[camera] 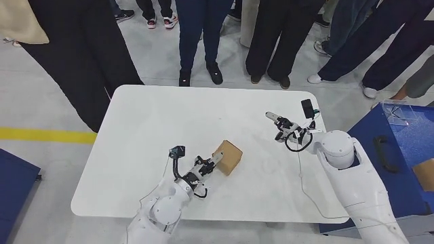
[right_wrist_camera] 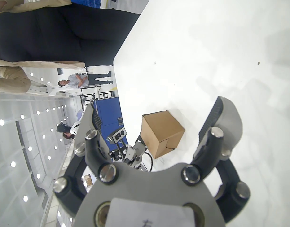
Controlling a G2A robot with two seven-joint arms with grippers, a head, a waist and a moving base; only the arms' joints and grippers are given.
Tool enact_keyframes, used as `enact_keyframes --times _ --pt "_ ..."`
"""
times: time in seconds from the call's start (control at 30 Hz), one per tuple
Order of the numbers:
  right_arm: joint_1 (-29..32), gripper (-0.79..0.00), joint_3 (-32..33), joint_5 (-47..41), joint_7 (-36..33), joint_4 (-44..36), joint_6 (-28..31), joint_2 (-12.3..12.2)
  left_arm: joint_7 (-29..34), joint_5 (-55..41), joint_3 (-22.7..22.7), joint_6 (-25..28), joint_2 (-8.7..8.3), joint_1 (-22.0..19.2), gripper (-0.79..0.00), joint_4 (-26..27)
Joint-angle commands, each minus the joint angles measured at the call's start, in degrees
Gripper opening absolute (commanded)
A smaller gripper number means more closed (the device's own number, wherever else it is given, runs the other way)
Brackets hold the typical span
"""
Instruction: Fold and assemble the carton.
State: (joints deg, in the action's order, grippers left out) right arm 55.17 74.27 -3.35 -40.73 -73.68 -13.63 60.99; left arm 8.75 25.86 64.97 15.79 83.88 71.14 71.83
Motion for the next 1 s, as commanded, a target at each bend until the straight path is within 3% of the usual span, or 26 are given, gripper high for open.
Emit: enact_keyframes --times 0.0,0.13,0.17,0.2,0.23,0.33,0.43,0.7,0.97 --pt "0.0 0.000 0.0 0.0 0.0 0.0 0.0 0.0 -3.2 3.7 1.7 -0.7 -0.56 2.0 0.000 4.1" --pt "0.0 0.000 0.0 0.0 0.0 0.0 0.0 0.0 -12.3 20.5 1.8 -2.7 -1.53 7.4 0.000 16.4" --pt "0.0 0.000 0.0 0.0 0.0 0.0 0.0 0.0 -14.4 26.9 1.1 -3.6 -1.73 8.3 -0.397 18.7" --pt "0.0 0.000 0.0 0.0 0.0 0.0 0.0 0.0 -16.6 33.2 0.1 -5.3 -1.86 9.0 -0.742 20.7" --pt "0.0 0.000 0.0 0.0 0.0 0.0 0.0 0.0 -18.6 39.9 -1.3 -7.1 -1.94 9.5 -0.785 22.2" --pt "0.0 0.000 0.0 0.0 0.0 0.0 0.0 0.0 -21.8 56.7 -5.9 -12.4 -1.93 9.0 -0.785 23.4" --pt "0.0 0.000 0.0 0.0 0.0 0.0 0.0 0.0 -18.5 65.0 -9.4 -14.0 -1.62 6.3 -0.785 21.3" --pt "0.0 0.000 0.0 0.0 0.0 0.0 0.0 0.0 -2.9 62.0 -13.1 -16.4 0.35 -1.2 -0.785 14.8" --pt "0.0 0.000 0.0 0.0 0.0 0.0 0.0 0.0 0.3 60.0 -14.3 -17.2 1.35 -3.8 -0.785 11.1"
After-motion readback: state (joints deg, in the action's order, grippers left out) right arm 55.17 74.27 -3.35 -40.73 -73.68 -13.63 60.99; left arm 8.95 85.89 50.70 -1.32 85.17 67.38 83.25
